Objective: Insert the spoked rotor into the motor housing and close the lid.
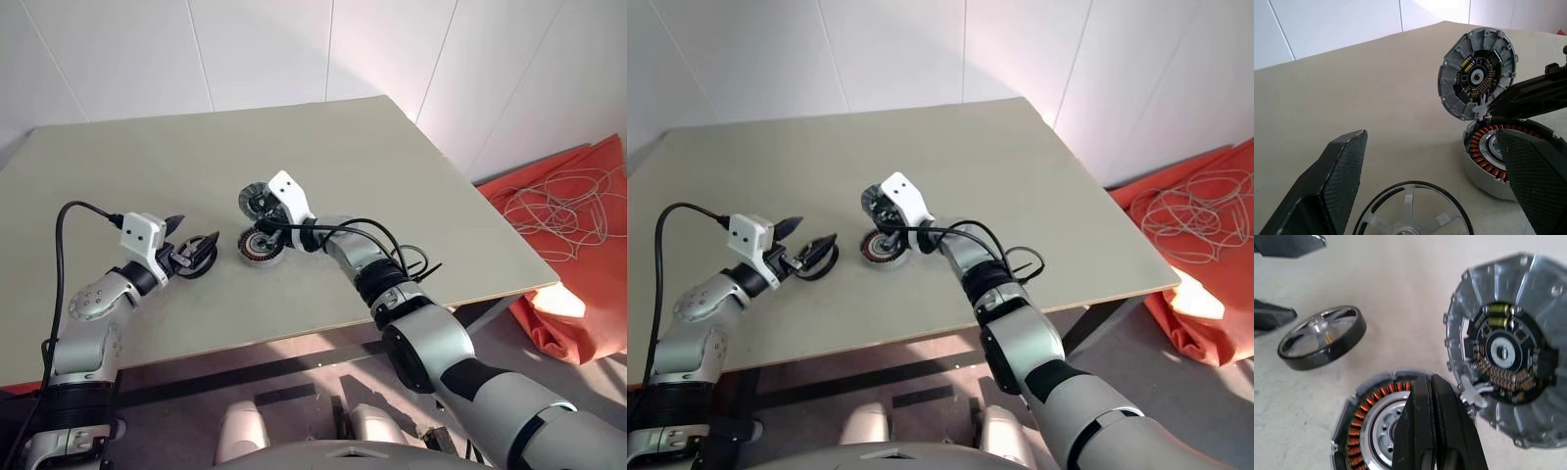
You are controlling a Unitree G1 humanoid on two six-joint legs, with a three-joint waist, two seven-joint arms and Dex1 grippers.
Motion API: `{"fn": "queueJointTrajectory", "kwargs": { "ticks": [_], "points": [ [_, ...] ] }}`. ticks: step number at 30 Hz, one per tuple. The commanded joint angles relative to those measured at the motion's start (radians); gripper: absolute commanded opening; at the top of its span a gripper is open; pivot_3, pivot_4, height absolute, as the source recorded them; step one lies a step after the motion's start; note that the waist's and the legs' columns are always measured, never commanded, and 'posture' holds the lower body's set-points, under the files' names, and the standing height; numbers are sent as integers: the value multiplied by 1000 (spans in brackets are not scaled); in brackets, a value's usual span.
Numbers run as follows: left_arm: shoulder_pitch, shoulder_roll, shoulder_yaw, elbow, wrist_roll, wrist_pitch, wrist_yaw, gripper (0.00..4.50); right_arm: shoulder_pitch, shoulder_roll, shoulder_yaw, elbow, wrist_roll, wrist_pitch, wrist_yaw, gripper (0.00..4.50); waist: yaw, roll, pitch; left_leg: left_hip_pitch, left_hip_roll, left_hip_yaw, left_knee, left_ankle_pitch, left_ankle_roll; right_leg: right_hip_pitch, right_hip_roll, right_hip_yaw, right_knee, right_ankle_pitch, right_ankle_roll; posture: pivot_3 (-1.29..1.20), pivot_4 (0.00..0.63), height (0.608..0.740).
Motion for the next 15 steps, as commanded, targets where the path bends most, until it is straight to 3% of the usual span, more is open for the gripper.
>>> {"fn": "queueJointTrajectory", "kwargs": {
  "ticks": [1, 9, 15],
  "points": [
    [-16, 11, 13, -9, -2, -18, -2, 4500, -15, 12, -5, -12, 12, -3, -2, 33, 0, 0, 0, 0, 0, 0, 0, 0, 0, 0, 0, 0, 0, 0, 0, 0, 0, 740],
    [-2, 13, 17, 21, 3, -52, -16, 4500, 45, 34, 13, 151, -22, -24, -31, 33, 0, 0, 0, 0, -1, 0, 0, 0, 0, 0, 0, 0, 0, 0, 0, 0, 0, 740],
    [-10, 21, 23, 58, 3, -73, -30, 4500, 25, 14, -5, 143, -6, -40, -32, 33, 0, 0, 0, 5, 0, 0, 0, 0, 0, 4, 0, 0, 0, 0, 0, 0, 0, 740]
  ]
}}
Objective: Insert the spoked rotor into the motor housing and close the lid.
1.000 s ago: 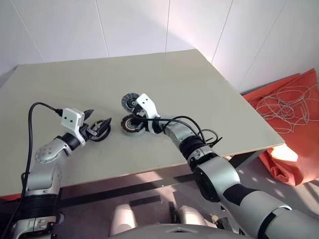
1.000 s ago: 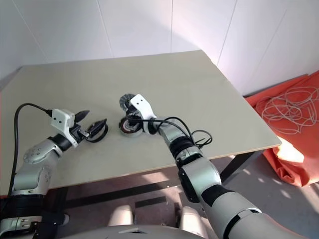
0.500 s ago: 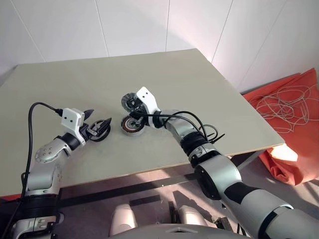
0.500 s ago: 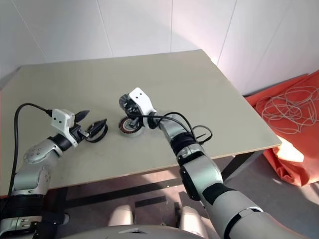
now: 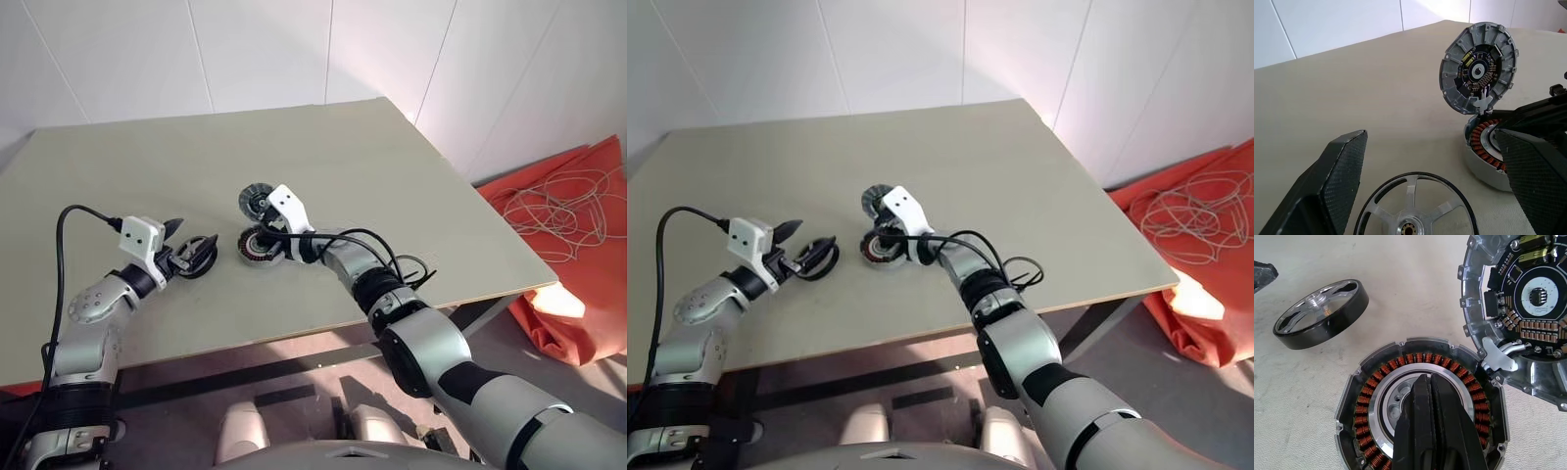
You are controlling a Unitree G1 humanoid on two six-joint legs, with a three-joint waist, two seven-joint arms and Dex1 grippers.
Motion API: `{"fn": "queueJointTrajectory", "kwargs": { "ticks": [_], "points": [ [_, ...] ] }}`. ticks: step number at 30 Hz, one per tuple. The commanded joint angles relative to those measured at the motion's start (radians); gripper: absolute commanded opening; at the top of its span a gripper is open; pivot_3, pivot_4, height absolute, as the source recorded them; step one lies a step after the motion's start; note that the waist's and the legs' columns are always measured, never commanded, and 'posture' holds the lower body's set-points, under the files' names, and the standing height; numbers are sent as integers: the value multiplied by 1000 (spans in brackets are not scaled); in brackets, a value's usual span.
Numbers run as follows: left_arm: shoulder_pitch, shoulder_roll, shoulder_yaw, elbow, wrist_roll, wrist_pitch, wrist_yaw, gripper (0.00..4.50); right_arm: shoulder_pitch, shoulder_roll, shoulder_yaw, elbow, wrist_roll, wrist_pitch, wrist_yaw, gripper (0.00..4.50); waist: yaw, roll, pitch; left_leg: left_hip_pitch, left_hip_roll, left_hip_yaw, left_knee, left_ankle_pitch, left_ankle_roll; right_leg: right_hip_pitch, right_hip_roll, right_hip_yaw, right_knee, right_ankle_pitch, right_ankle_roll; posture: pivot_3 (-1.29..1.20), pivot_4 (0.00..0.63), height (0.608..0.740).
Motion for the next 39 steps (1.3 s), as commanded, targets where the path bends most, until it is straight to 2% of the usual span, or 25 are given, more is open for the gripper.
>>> {"fn": "queueJointTrajectory", "kwargs": {
  "ticks": [1, 13, 19, 25, 32, 39],
  "points": [
    [-18, 17, 20, 13, 0, -31, -9, 4500, -9, -6, -7, 15, -3, 8, -2, 33, 0, 0, 0, 0, 0, 0, 0, 0, 0, 0, 0, 0, 0, 0, 0, 0, 0, 740],
    [-50, 19, 10, 42, 2, -37, -18, 4500, -57, -18, -22, -202, 35, 59, 38, 33, 1, 0, 0, -6, 0, 0, -1, 0, 0, -6, 0, -1, -1, 0, -1, 0, 0, 740],
    [-45, 22, 13, 22, 0, -27, -13, 4500, -35, -1, -12, -166, 29, 66, 35, 33, 0, 0, 0, -6, 0, 0, -1, 0, 0, -6, 0, -1, -1, 0, -1, 0, 0, 740],
    [-30, 29, 18, -27, -8, 3, -1, 4500, 33, 13, 22, -46, -8, 50, 13, 33, 1, 0, 0, -6, 0, 0, -1, 0, 0, -5, 0, -1, -1, 0, -1, 0, 0, 740],
    [-26, 29, 22, -32, -5, 18, 16, 4500, -11, -14, -10, -67, 14, 36, -3, 33, 2, 0, 0, -2, 0, 0, 0, 0, 0, -3, 0, 0, 0, 0, -1, 0, 0, 740],
    [-29, 47, 78, 48, -15, 52, 57, 4500, 58, -72, 1, -378, 66, 142, 118, 33, 2, 0, 0, -4, 0, 0, -1, 0, 0, -4, 1, -1, -1, 0, -1, 0, 0, 740]
  ]
}}
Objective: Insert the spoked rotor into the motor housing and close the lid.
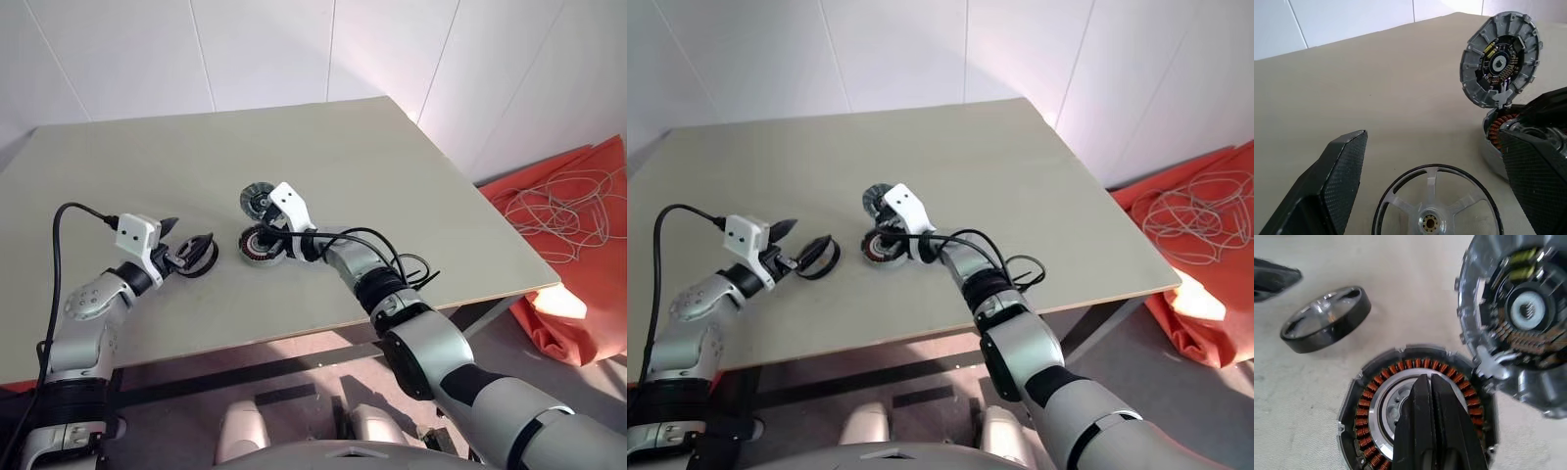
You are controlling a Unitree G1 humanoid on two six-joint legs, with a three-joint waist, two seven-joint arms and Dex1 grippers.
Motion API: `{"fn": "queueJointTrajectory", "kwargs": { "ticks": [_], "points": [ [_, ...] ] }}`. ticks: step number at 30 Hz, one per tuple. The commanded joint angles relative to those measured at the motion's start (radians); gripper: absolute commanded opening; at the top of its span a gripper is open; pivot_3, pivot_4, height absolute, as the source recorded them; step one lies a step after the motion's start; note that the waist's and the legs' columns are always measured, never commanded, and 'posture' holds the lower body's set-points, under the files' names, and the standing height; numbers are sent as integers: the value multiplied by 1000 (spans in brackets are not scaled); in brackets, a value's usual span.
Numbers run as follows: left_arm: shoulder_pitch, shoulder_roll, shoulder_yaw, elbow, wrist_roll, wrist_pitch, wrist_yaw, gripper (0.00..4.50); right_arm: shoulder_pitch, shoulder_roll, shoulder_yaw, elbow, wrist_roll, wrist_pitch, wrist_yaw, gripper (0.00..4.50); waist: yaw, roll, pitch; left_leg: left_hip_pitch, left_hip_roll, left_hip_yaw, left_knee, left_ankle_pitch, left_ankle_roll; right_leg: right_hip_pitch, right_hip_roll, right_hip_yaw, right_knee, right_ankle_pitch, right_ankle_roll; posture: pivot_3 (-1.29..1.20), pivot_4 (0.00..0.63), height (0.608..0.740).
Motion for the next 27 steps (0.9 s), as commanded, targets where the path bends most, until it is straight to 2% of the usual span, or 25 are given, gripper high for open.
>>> {"fn": "queueJointTrajectory", "kwargs": {
  "ticks": [1, 4, 8, 15, 23, 27],
  "points": [
    [-6, 24, 59, 24, -12, 12, 25, 4500, 37, -38, 2, -226, 51, 77, 70, 33, 0, 0, 0, 0, 0, 0, 0, 0, 0, 0, 0, 0, 0, 0, 0, 0, 0, 740],
    [2, 21, 82, 41, -21, 24, 37, 4500, 104, -94, 19, -377, 68, 143, 118, 33, 2, -1, 0, 0, 0, 0, -1, 0, 0, 0, 0, 0, -2, 0, 0, 0, 0, 740],
    [13, 22, 89, 46, -19, 59, 54, 4500, 162, -159, 17, -477, 79, 204, 131, 33, 4, -1, 0, 0, -1, 0, -1, 0, 0, 0, 0, 0, -2, 0, 0, 0, 0, 740],
    [-1, 23, 119, 12, -77, 235, 120, 4500, 180, -202, -6, -496, 88, 238, 94, 33, 1, -1, 0, 2, 0, 0, -1, 1, -1, 1, 0, 0, 0, 0, 0, 0, 0, 740],
    [15, 22, 221, -68, -256, 493, 154, 4500, 185, -209, -4, -491, 96, 239, 79, 33, 1, -1, 0, 1, -1, 0, -1, 0, 0, 0, 0, 0, -1, 0, 0, 0, 0, 740],
    [37, 22, 262, -110, -311, 565, 168, 4500, 189, -208, 2, -491, 97, 239, 73, 33, 1, -1, 0, 1, -1, 0, 0, 0, 0, 1, 0, 0, -1, 0, 0, 0, 0, 740]
  ]
}}
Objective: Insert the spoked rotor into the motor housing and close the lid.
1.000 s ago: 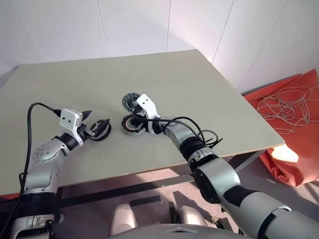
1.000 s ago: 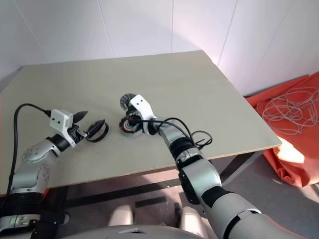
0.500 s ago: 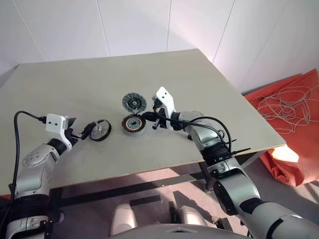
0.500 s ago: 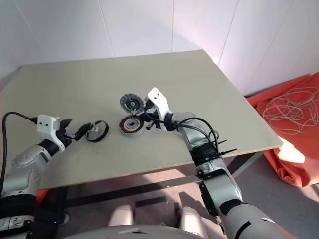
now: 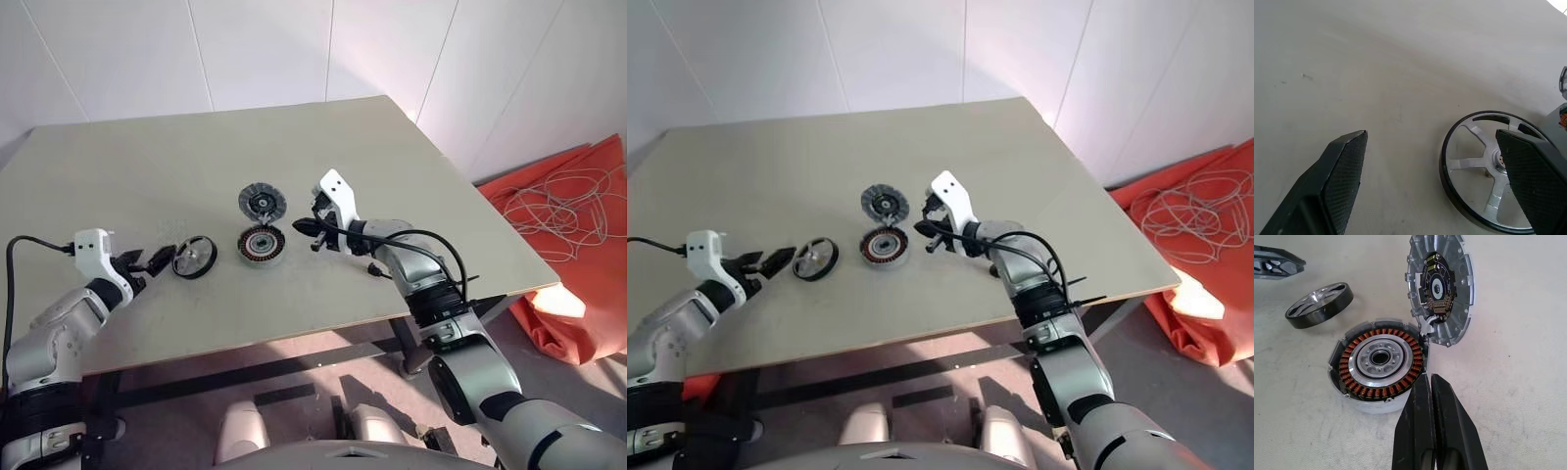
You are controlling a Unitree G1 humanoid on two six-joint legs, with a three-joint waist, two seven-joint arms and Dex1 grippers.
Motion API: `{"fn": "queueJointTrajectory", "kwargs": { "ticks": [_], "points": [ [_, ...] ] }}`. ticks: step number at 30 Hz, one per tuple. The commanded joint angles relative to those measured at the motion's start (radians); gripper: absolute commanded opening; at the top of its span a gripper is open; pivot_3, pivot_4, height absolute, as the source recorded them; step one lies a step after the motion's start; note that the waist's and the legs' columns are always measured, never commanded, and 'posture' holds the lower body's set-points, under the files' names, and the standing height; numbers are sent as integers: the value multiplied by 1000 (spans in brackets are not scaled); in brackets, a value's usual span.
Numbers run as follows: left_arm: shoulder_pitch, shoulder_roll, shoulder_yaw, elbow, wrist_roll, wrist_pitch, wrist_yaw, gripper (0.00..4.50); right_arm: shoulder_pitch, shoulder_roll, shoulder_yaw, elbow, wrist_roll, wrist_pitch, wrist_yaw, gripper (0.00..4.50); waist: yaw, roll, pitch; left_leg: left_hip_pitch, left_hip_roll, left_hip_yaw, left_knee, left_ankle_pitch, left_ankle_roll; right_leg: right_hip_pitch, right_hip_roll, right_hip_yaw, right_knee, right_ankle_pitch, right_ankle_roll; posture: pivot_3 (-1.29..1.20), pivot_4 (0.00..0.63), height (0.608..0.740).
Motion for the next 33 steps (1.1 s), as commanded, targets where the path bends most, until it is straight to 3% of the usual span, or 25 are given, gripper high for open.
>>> {"fn": "queueJointTrajectory", "kwargs": {
  "ticks": [1, 15, 25, 33],
  "points": [
    [11, 10, 53, -71, -62, 66, 21, 4500, -10, 0, -6, -36, 23, -6, -6, 33, 0, 0, 0, 0, 0, 0, 0, 0, 0, 0, 0, 0, 0, 0, 0, 0, 0, 740],
    [43, -8, 93, -160, -257, 397, 133, 4500, -15, -5, -3, -32, 27, -6, -14, 33, 0, 0, 0, 1, 0, 0, 1, 0, 0, 1, 0, 0, 0, 0, 0, 0, 0, 740],
    [-27, -119, 136, -148, -372, 500, 262, 4500, -13, -20, -21, -56, 58, 19, 3, 33, 6, 0, 0, 1, -1, -1, 1, 0, 0, 3, 0, 0, 0, 0, 0, 0, 0, 740],
    [-57, -260, 153, -137, -486, 541, 366, 4500, 1, -50, -25, -114, 107, 57, 34, 33, 23, 0, 0, 2, -1, -1, 2, 0, 1, 5, -1, 0, 0, 0, 0, 0, 0, 740]
  ]
}}
